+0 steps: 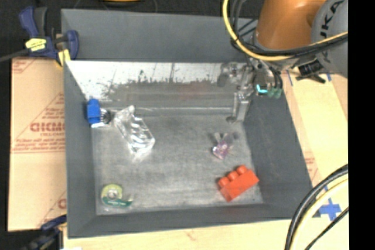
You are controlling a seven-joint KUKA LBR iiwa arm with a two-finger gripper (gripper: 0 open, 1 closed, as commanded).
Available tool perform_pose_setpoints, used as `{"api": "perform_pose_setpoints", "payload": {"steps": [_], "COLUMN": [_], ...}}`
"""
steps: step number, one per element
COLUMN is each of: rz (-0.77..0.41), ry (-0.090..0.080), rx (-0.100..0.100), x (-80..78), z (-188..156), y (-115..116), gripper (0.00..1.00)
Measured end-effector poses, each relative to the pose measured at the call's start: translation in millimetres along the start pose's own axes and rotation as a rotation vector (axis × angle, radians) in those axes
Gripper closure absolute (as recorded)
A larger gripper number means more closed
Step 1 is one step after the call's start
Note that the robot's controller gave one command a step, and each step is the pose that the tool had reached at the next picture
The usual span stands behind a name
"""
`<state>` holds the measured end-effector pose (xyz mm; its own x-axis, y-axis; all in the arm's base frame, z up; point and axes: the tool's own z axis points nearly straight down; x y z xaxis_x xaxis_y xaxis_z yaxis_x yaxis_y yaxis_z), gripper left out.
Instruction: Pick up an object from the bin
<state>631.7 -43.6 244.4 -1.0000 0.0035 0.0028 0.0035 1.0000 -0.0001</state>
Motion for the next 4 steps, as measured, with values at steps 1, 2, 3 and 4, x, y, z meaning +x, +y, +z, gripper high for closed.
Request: {"api": "perform_pose_setpoints", "payload": {"steps": [1,2,3,4], "rz": [0.025,-0.411,-0.414,-0.729], "ry": [0.006,-0.008,-0.008,-0.01], "rx": [0.002,0.002,0.003,0.005], "x": [70.2,143.8,143.6,140.3], "z": [79.8,167.4,167.0,-10.4], "y": [-62.6,-41.5,-41.7,-40.3], "gripper": [0.0,0.0,1.0,1.0]}}
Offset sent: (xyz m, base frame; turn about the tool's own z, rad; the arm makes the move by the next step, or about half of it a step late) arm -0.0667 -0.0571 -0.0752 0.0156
